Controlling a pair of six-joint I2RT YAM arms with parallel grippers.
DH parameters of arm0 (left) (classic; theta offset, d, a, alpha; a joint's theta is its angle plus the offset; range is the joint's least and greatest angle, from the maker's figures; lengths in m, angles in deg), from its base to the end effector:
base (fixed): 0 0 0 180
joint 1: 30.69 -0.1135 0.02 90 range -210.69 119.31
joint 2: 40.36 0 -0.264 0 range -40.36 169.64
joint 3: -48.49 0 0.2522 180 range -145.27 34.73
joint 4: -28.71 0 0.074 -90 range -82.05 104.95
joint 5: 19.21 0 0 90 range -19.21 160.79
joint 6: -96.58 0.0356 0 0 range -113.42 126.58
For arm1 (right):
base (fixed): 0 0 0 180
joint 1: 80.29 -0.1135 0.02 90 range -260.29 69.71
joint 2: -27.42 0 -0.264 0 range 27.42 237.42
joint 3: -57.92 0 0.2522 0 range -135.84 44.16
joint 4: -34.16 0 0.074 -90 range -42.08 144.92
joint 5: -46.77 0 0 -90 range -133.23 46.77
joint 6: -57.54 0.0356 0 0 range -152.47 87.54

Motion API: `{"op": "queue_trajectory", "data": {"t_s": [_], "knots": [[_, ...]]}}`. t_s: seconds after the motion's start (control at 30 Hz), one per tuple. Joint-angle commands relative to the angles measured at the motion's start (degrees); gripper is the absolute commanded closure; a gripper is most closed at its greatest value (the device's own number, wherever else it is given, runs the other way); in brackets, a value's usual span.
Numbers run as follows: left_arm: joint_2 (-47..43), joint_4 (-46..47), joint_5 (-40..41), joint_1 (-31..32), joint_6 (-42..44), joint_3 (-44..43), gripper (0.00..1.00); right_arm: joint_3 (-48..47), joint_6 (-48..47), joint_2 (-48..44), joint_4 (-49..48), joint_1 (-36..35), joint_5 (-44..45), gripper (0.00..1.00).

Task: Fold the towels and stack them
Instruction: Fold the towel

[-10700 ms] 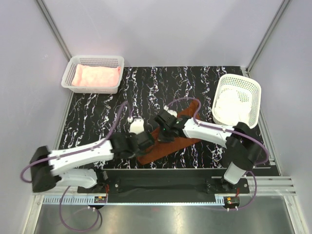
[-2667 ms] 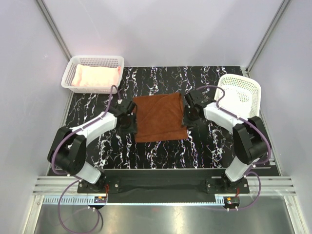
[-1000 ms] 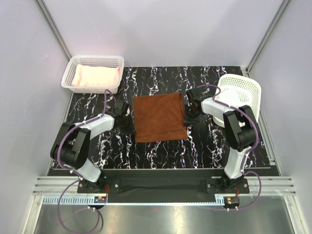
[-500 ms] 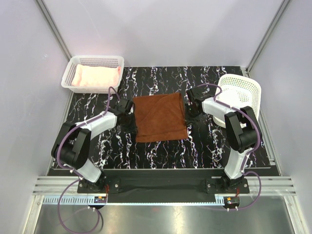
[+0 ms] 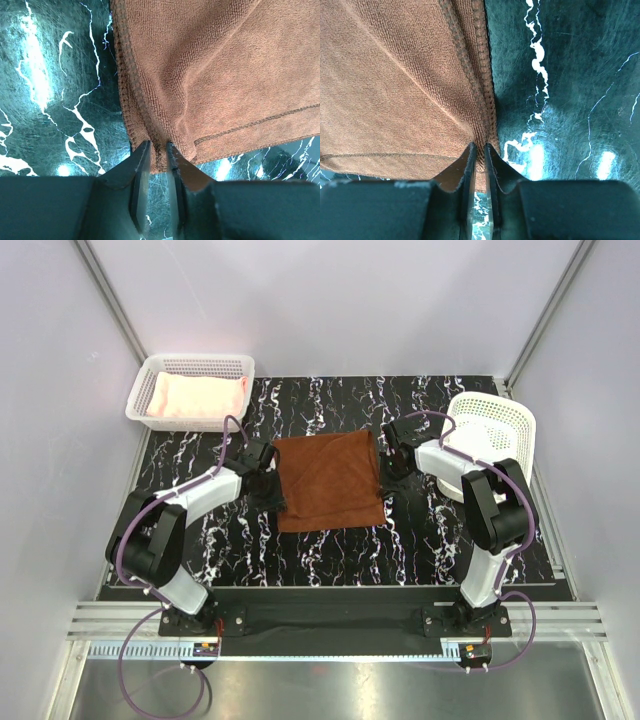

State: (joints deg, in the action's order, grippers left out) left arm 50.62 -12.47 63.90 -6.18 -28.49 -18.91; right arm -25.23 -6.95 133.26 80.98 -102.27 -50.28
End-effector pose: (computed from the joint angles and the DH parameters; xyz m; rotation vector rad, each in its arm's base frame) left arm 0.2733 -0.1293 0.1777 -0.2187 2.7744 -0.4549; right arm 0.3350 0.1399 0.1678 0.0559 2.8403 0.3669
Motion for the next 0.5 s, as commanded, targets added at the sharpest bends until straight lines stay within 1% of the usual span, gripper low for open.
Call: {"op": "queue_trajectory", "data": {"t_s": [0.0, 0.13, 0.3, 0.37, 0.47], "knots": [[0.43, 0.97, -0.49, 0.27, -0.79, -1.90, 0.75, -0.75, 0.41, -2.84, 0.60, 0.09, -0.33, 0.81], [0.87, 0.61, 0.04, 0.19, -1.49, -1.55, 0.68, -0.66, 0.41, -3.10, 0.43, 0.09, -0.51, 0.82], [-0.28, 2.98, 0.30, 0.27, -3.42, -0.40, 0.69, -0.66, 0.50, -3.01, 0.34, 0.01, -0.60, 0.82], [-0.45, 3.42, 0.91, 0.27, -3.78, -0.32, 0.74, -0.75, 0.50, -3.01, 0.51, 0.09, -0.77, 0.82], [-0.10, 3.51, 1.88, 0.27, -4.39, -1.11, 0.84, -0.93, 0.58, -3.01, 0.51, 0.09, -0.95, 0.82]]}}
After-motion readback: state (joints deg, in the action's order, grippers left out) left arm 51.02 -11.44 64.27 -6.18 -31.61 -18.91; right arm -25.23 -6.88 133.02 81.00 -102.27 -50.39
